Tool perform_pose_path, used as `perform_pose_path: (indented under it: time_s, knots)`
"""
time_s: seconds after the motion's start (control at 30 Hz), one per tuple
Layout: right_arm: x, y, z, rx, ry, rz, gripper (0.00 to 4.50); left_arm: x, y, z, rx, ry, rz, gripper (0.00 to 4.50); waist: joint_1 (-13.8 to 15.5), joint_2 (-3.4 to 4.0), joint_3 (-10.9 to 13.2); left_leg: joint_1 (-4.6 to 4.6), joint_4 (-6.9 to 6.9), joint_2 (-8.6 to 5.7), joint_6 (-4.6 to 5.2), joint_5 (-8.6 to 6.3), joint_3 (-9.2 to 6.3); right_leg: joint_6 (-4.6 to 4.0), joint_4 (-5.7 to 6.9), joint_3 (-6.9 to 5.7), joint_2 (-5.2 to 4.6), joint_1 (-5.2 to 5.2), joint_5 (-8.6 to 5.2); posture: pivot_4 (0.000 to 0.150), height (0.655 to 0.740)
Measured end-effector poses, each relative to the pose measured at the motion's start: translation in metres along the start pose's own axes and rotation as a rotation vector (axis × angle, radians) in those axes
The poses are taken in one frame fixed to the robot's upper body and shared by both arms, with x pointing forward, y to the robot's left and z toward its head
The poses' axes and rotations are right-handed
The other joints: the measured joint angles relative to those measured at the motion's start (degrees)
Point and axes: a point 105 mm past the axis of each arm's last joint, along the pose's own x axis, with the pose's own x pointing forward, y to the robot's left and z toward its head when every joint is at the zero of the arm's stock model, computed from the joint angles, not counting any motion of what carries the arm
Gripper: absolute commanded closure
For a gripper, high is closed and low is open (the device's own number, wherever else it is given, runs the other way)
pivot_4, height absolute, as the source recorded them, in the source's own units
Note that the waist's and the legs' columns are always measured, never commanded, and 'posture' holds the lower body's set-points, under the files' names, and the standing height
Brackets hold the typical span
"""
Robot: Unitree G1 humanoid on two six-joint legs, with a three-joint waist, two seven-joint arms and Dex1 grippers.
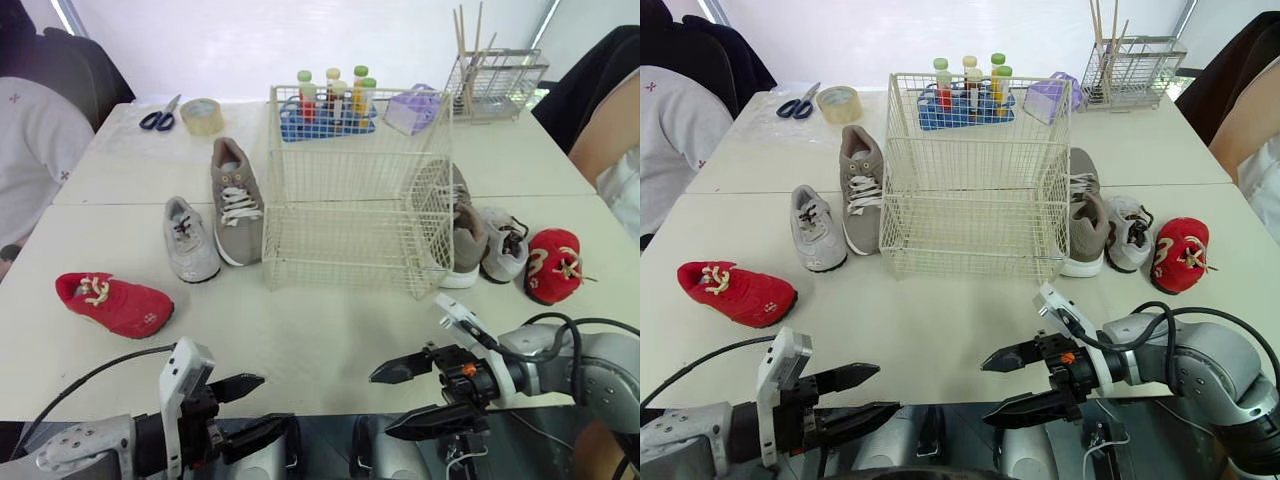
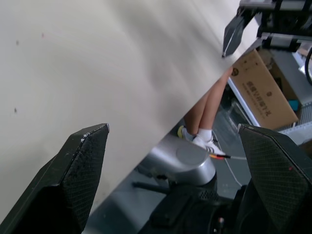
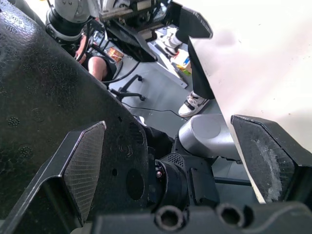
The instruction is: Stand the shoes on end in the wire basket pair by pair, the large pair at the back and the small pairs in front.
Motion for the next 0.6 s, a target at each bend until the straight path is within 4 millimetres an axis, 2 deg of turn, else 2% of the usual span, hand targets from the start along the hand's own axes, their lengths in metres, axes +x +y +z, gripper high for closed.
perform_pose_path:
  time_s: [0.33, 0.6]
  knots:
    - [0.000, -0.012, -0.007, -0.049, 0.023, -0.085, 0.00, 0.003, 0.000, 0.009, -0.010, -0.029, 0.006, 0.09, 0.0, 0.00, 0.0, -0.01, 0.00, 0.00, -0.03, 0.12, 0.01, 0.00, 0.01, 0.01, 0.01, 0.16, 0.00, 0.150, 0.7400]
    - [0.003, -0.002, -0.007, -0.047, 0.021, 0.004, 0.00, 0.004, 0.003, 0.013, -0.008, -0.043, 0.010, 0.09, 0.0, 0.00, 0.0, -0.01, 0.00, -0.01, -0.01, 0.11, 0.01, 0.00, 0.01, 0.00, 0.02, 0.18, 0.00, 0.150, 0.7400]
